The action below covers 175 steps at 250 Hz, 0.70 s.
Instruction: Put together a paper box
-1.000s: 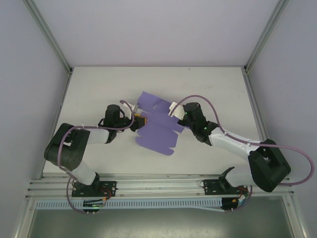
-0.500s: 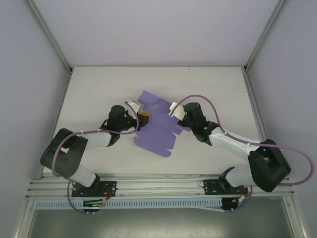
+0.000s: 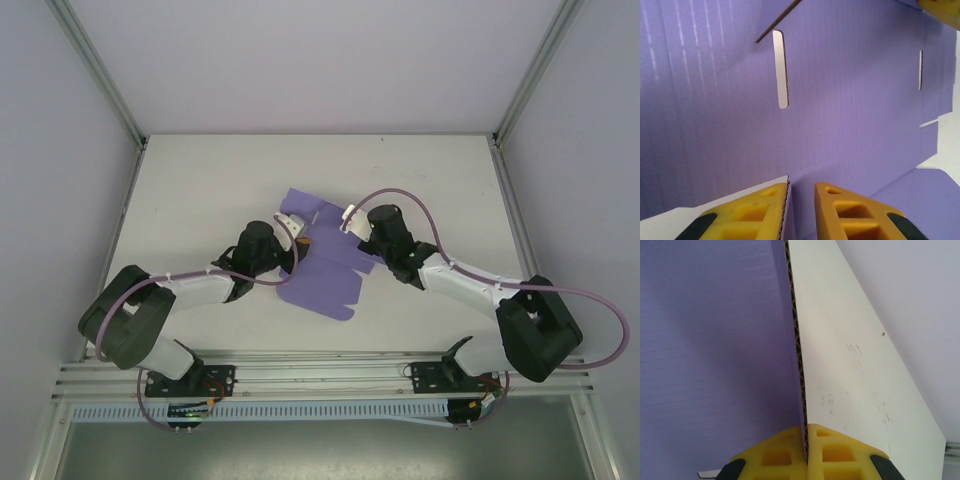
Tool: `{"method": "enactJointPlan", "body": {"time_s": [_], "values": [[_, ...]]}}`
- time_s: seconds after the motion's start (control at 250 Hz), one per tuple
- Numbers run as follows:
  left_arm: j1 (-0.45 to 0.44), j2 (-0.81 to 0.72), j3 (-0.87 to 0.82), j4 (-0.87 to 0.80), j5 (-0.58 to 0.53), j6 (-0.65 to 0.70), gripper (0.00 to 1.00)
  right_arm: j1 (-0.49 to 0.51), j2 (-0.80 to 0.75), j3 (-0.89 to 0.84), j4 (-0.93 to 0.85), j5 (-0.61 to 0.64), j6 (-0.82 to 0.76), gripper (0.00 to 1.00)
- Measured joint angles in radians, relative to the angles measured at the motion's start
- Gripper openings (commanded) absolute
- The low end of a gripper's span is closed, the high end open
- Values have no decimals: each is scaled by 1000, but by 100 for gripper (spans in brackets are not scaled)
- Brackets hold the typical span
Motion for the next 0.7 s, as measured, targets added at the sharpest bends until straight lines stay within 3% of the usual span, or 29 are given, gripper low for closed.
{"method": "enactJointPlan", "body": {"time_s": [0.28,0.58,0.699], "values": [[-70,41,81,-101,-104,-1,30,17,11,5,-3,86,22,0],[-71,54,103,-132,-31,-43,37,26,23,5,-3,141,23,0],[-71,54,102,-121,33,-82,45,26,26,5,-3,160,23,0]]}}
